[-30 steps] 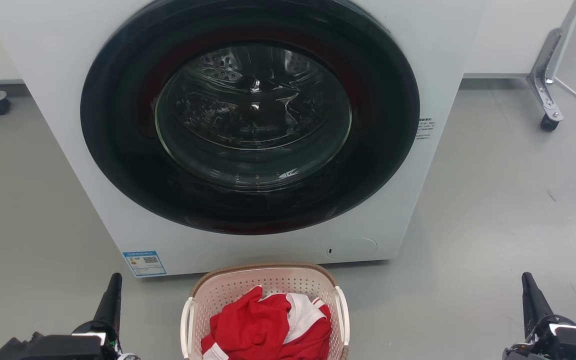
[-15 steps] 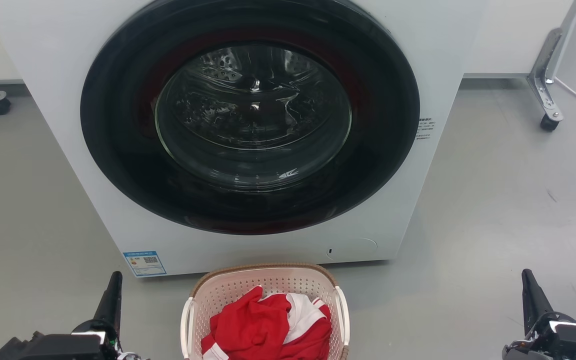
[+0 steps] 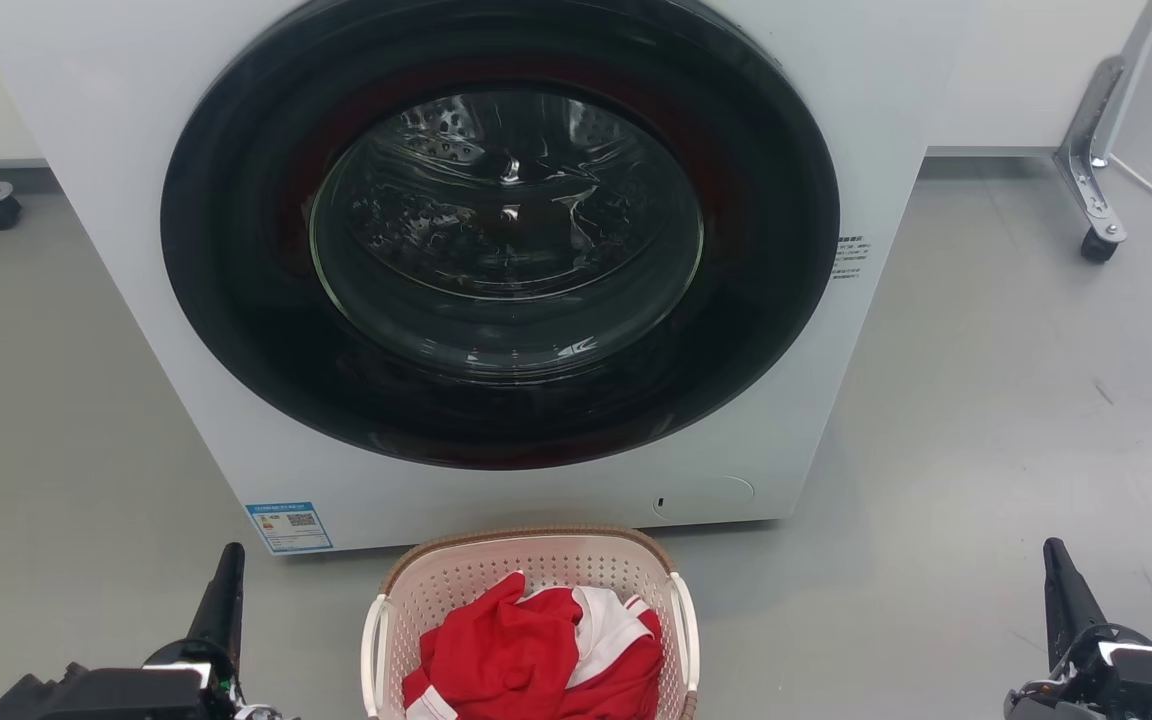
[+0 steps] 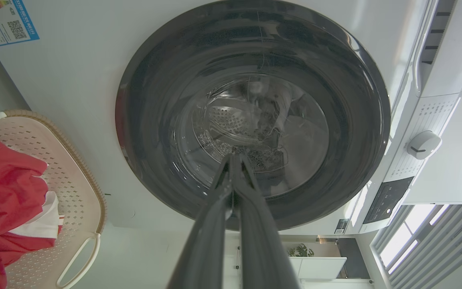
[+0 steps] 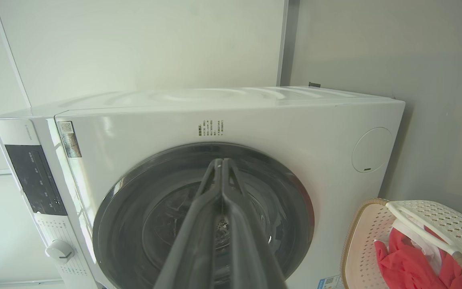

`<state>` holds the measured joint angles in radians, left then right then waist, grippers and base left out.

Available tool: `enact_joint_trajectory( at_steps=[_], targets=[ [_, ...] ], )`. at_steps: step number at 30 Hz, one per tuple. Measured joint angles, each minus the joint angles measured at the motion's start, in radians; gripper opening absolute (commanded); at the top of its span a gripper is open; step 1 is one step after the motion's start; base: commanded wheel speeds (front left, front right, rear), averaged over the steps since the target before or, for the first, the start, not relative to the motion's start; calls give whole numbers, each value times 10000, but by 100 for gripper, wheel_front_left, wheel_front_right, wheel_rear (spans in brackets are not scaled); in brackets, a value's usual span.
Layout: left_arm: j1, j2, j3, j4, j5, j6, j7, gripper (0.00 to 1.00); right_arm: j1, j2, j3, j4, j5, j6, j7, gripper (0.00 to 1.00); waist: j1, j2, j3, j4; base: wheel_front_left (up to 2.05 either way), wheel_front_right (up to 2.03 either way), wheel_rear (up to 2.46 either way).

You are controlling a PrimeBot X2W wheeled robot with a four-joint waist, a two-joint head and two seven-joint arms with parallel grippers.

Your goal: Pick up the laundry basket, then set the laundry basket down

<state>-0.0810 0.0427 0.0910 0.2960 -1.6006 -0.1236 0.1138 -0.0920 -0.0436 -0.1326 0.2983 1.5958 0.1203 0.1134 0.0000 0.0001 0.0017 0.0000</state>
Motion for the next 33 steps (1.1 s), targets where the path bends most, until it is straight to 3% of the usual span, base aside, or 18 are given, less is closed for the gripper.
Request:
enact_joint_trajectory(
  at_steps=[33],
  targets=[
    [0, 0, -2, 0, 0, 0, 0, 0, 0, 2, 0, 0, 12, 0, 0, 0, 0, 0, 0, 0, 0, 0, 0]
  ],
)
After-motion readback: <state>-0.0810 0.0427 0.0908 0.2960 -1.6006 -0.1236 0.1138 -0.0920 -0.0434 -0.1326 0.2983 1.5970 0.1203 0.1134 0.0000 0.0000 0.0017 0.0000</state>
